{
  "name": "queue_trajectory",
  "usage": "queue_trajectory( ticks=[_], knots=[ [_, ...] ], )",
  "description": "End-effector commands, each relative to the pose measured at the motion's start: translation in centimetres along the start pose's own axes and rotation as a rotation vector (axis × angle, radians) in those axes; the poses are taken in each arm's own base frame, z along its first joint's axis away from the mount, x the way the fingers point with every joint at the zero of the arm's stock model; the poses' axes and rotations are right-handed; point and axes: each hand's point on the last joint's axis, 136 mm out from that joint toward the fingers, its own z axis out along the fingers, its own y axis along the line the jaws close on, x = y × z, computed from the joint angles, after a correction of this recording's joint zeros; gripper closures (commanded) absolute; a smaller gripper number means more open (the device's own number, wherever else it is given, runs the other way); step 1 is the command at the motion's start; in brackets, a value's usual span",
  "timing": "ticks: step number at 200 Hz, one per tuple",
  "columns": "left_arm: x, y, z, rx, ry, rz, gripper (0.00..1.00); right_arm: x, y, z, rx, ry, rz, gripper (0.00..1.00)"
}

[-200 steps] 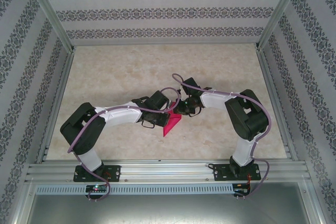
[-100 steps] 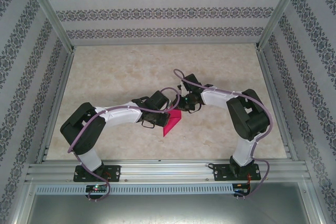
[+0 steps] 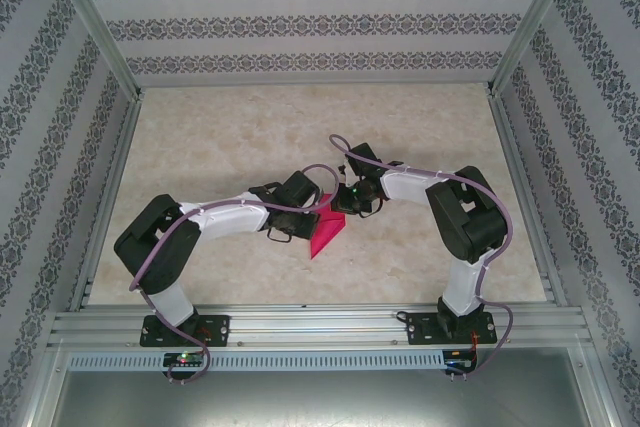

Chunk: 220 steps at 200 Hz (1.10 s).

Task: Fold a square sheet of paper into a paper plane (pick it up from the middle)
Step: Third fold the triangle at the center of the table.

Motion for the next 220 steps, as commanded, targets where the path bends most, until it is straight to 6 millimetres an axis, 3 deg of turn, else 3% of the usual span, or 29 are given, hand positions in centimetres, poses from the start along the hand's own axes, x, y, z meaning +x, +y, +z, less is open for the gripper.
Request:
queue_trajectory(
  ticks=[1,65,120,220],
  knots=[
    [-0.2,1.0,0.0,-0.038,0.014,-0.034,1.00,1.0,-1.9,0.7,0.075,0.036,0.010,0.91],
    [-0.5,0.0,0.5,0.013,0.019,-0.013,1.00,1.2,-1.9,0.8,0.072,0.038,0.014,0.91],
    [0.4,1.0,1.3,-0.032,0.047,-0.035,1.00,1.3,-1.9,0.9,0.074,0.039,0.019,0.91],
    [0.4,0.6,1.8,-0.005,0.050,-0.026,1.00,1.2,-1.6,0.9,0.069,0.036,0.017,0.90]
  ],
)
